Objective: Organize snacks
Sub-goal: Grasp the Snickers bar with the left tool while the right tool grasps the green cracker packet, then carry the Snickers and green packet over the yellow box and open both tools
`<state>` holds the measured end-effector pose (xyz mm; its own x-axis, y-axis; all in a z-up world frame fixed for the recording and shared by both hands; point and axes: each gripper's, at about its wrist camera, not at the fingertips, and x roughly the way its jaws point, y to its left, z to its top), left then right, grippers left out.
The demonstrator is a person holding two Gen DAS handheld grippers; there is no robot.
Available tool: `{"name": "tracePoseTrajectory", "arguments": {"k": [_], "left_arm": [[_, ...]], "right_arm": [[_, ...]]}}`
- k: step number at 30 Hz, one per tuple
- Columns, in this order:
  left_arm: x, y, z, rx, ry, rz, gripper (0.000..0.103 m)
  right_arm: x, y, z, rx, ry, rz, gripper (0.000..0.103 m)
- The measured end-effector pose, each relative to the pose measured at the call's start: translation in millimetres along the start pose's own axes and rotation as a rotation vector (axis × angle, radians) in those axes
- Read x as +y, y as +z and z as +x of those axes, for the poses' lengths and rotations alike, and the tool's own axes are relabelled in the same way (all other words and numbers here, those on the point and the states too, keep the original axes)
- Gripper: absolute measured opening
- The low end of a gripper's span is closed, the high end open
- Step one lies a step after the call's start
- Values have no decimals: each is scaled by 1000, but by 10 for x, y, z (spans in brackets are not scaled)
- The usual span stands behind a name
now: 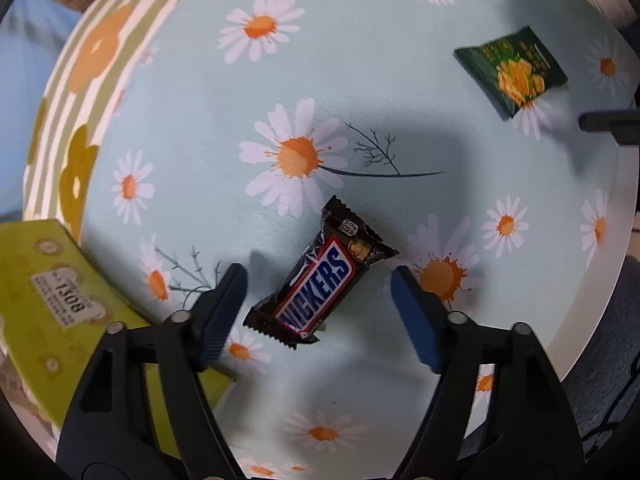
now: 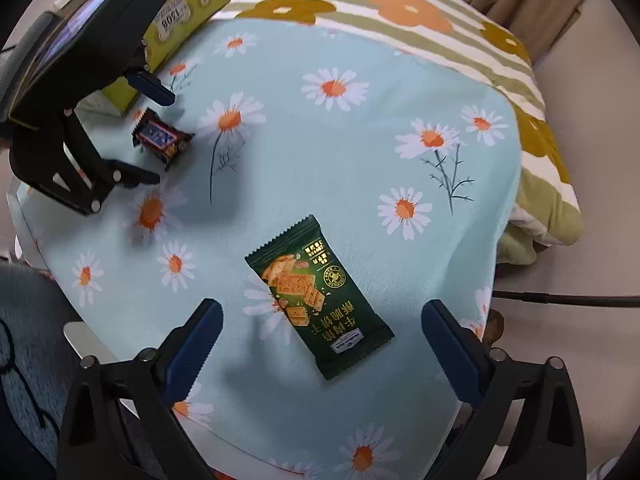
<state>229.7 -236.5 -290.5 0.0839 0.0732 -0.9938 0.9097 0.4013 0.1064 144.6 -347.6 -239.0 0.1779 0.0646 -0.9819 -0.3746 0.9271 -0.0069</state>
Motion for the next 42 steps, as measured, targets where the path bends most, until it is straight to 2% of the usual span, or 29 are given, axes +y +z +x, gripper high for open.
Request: {"name": "tracePoseTrajectory", "arguments": {"k": [4, 6, 8, 13, 16, 18, 24, 25, 27, 31, 34, 42], "left_arm": [[33, 20, 30, 12, -39, 17, 64], [52, 33, 42, 20, -61, 20, 61], [72, 43, 45, 25, -92, 20, 51], [112, 39, 24, 16, -96, 36, 33], [149, -13, 27, 6, -98, 25, 31], [195, -38, 10, -5, -92, 6, 30], [281, -78, -110, -51, -101, -63, 27], [281, -88, -126, -57, -103, -73, 27], [250, -107, -215, -79, -107, -102, 27], [259, -140, -297, -112, -121, -154, 27], [275, -178, -401, -145, -135, -206, 27], [230, -338, -812, -263, -160, -353, 26]], "right_arm": [[6, 18, 82, 36, 8, -52, 93], [13, 30, 123, 57, 23, -81, 83], [21, 45, 168, 81, 27, -116, 82], [41, 83, 256, 123, 31, -205, 76], [57, 96, 328, 151, 35, -242, 71], [104, 79, 381, 169, 43, -265, 64], [175, 37, 421, 168, 51, -306, 59], [177, 23, 414, 164, 52, -305, 57], [160, 24, 384, 154, 57, -304, 44], [200, 8, 321, 152, 51, -297, 44], [138, 24, 242, 128, 83, -243, 43], [-125, 188, -356, -19, 148, -34, 43]]}}
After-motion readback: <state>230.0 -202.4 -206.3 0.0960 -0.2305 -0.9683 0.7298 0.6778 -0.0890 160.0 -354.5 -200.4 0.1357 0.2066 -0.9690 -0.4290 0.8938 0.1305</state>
